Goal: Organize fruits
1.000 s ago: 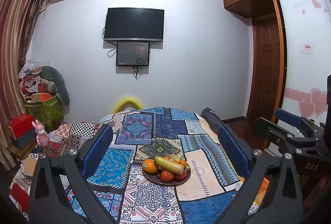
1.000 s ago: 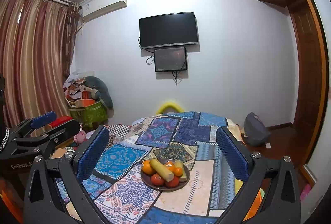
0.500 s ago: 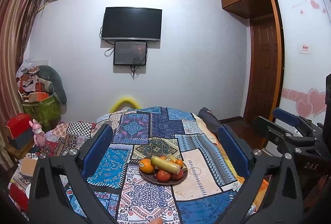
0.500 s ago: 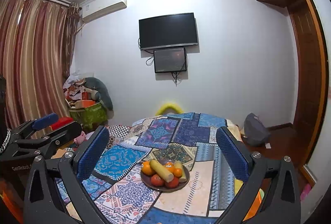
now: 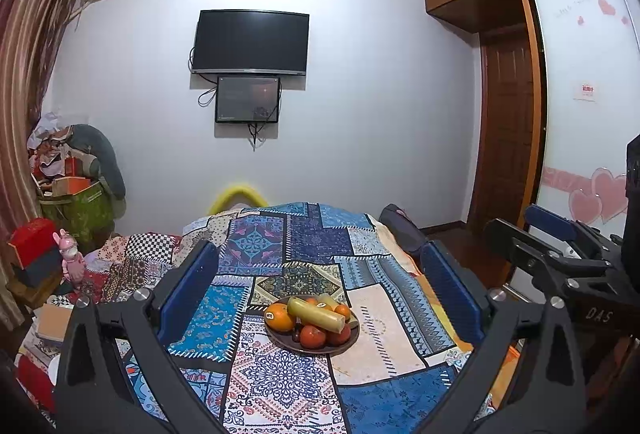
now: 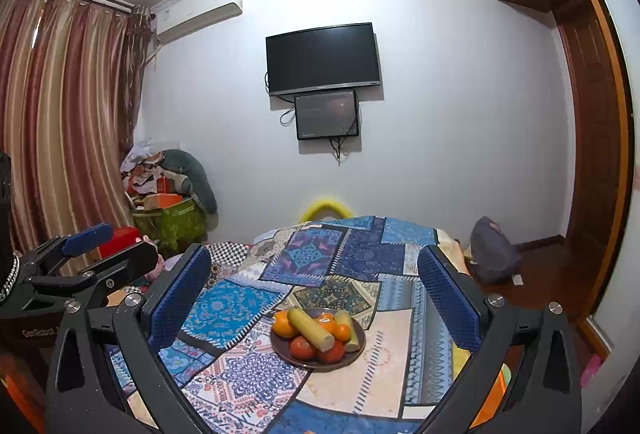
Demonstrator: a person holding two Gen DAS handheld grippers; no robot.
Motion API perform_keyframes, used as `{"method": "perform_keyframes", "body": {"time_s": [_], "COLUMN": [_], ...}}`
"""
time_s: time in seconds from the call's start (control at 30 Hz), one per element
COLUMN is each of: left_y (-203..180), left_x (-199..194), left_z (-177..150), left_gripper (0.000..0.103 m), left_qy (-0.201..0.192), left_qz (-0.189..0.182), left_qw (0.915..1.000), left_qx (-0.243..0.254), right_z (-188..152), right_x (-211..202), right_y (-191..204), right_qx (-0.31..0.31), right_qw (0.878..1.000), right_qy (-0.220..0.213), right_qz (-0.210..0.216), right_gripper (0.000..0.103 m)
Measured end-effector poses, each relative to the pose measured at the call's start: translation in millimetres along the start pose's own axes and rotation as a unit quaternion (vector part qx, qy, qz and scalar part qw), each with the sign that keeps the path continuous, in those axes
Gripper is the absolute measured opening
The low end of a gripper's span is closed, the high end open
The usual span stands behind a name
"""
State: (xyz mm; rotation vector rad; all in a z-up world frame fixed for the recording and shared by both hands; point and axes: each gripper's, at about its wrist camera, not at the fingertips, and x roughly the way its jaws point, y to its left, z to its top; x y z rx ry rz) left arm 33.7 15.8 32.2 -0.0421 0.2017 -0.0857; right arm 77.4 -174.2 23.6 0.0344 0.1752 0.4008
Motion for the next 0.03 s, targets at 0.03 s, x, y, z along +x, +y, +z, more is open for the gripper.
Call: {"method": "perform_keyframes", "body": {"time_s": [0.03], "left_y": [-0.4], "left_x": [0.2], "left_z": [-0.3], "left_gripper": [0.103], "left_qy": [0.001], "left_qz": [-0.001], "left_qw": [1.0], "left_qx": [0.001], "right_z": [-0.1], "right_x": [0.0], "right_y": [-0.3], "right_qx": [0.0], "right_qw": [1.0], "right_qy": [0.0], "right_qz": [0.0], "right_gripper": [0.103]}}
